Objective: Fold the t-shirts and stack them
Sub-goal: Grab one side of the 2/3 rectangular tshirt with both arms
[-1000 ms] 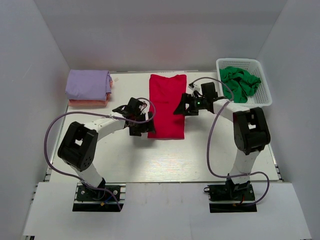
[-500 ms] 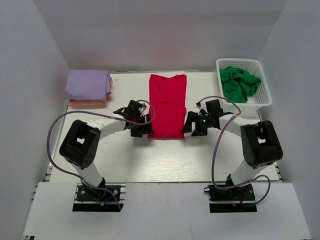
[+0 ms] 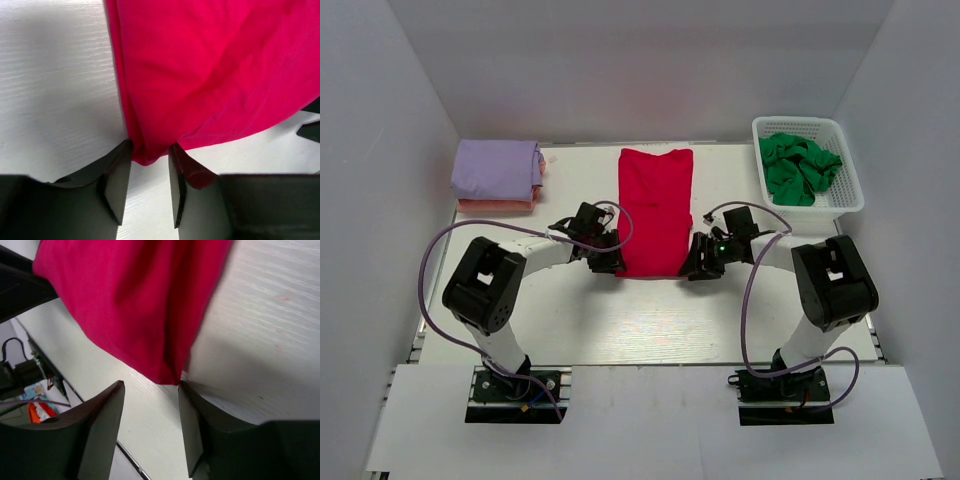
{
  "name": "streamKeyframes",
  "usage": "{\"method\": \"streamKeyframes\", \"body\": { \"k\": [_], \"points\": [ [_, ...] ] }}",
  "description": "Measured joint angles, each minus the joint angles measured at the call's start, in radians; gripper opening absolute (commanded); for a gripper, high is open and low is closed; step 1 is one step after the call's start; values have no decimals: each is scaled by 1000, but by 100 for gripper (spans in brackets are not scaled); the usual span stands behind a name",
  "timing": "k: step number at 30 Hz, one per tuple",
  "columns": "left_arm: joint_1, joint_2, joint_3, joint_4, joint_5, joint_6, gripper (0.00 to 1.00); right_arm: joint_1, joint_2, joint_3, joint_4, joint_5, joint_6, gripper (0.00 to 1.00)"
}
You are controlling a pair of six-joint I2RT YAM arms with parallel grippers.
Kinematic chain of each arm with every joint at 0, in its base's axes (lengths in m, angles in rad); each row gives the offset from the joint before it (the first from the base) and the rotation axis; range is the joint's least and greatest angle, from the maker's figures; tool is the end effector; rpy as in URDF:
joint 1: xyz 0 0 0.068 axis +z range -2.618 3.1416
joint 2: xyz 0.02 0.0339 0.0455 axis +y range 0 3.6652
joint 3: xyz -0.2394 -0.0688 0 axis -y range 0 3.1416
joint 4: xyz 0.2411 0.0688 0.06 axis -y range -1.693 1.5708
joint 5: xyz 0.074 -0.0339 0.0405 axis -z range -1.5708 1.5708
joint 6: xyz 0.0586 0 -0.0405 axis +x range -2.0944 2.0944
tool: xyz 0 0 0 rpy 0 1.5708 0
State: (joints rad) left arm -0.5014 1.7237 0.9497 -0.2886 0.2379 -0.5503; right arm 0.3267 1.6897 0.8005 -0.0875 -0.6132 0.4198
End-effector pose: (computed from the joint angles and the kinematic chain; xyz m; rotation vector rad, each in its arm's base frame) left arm 0.2867 -0.1729 0.1101 0.0181 2.7497 -0.6424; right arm 0.2877 0.1331 0.1007 -0.1313 2.6213 1.0617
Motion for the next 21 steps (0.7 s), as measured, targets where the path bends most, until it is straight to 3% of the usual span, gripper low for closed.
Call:
{"method": "streamKeyframes", "body": {
  "k": [4, 5, 6, 8, 9, 11, 17, 21],
  "points": [
    [0, 4, -9, 19, 18, -3, 31, 14, 36, 9, 13, -8, 12, 28],
    [0, 6, -11, 21, 21, -2, 29, 16, 45, 10, 18, -2, 14, 8],
    [0, 7, -11, 21, 27, -1, 25, 18, 51, 9, 22, 5, 18, 0],
    [0, 8, -14, 23, 32, 1, 22, 23, 54, 8, 26, 19, 30, 0],
    [0, 8, -16, 24, 35, 2, 10, 25, 54, 8, 31, 27, 34, 0],
    [0, 8, -19, 29, 39, 5, 0, 27, 54, 8, 39, 42, 38, 0],
    [0, -4, -22, 18, 41, 6, 0, 36, 34, 3, 39, 60, 34, 0],
    [-1, -56, -33, -22, 62, 9, 0, 46, -68, -23, 3, 80, 3, 0]
  ]
}}
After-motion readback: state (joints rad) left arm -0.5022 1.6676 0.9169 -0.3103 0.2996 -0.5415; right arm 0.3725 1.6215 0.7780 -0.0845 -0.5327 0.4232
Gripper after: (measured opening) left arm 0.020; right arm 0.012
